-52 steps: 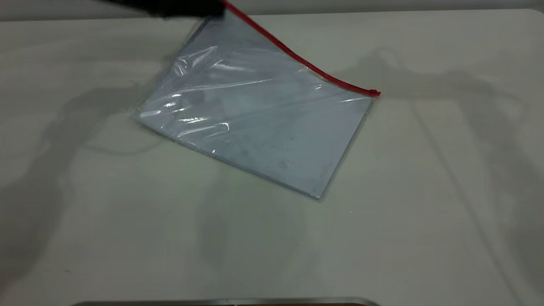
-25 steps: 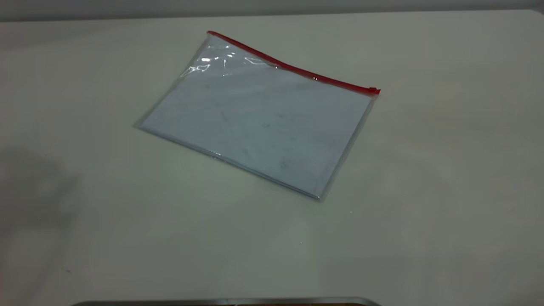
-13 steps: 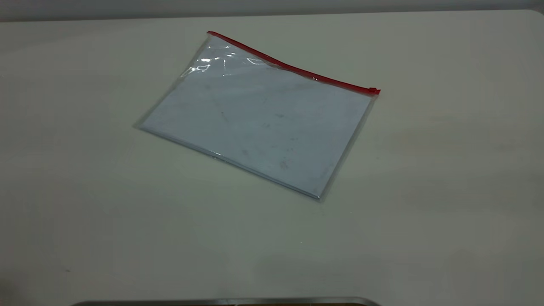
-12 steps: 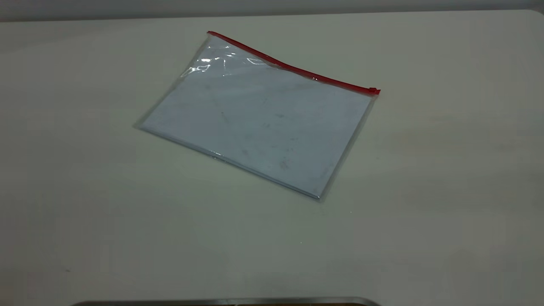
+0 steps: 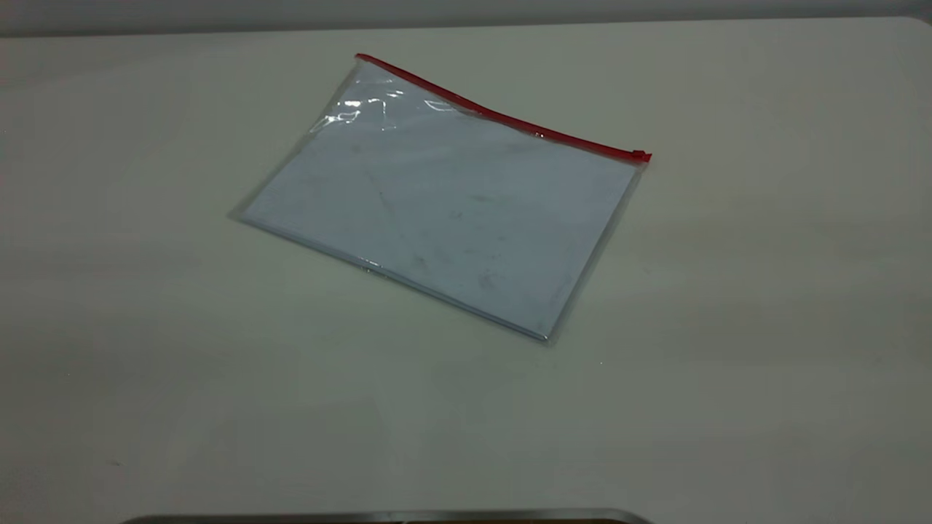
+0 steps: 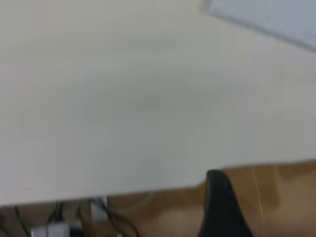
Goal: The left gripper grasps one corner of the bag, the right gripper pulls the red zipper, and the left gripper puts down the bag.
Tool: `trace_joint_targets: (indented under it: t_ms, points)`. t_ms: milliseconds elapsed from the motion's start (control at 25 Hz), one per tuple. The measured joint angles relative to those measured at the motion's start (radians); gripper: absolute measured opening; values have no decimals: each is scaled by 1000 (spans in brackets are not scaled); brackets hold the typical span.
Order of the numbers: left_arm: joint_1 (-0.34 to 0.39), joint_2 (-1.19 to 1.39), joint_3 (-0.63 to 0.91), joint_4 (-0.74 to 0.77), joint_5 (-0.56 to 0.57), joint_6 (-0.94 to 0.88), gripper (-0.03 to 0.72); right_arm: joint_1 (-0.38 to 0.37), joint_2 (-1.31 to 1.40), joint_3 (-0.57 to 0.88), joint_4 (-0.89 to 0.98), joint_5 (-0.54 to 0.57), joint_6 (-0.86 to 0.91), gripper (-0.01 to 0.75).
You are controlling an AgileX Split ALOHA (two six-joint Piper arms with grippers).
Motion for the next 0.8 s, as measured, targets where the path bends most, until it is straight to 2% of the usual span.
trace_joint_targets:
  t_ms: [240, 520, 800]
  points:
    - [0, -125, 0, 0, 4, -3, 519, -15, -51, 0, 1, -1, 0, 434]
    - [-1, -125, 0, 0, 6, -3, 519, -139, -262, 0, 0, 4, 0, 432]
    - [-90, -125, 0, 3, 7, -9, 519, -163, -264, 0, 0, 5, 0, 432]
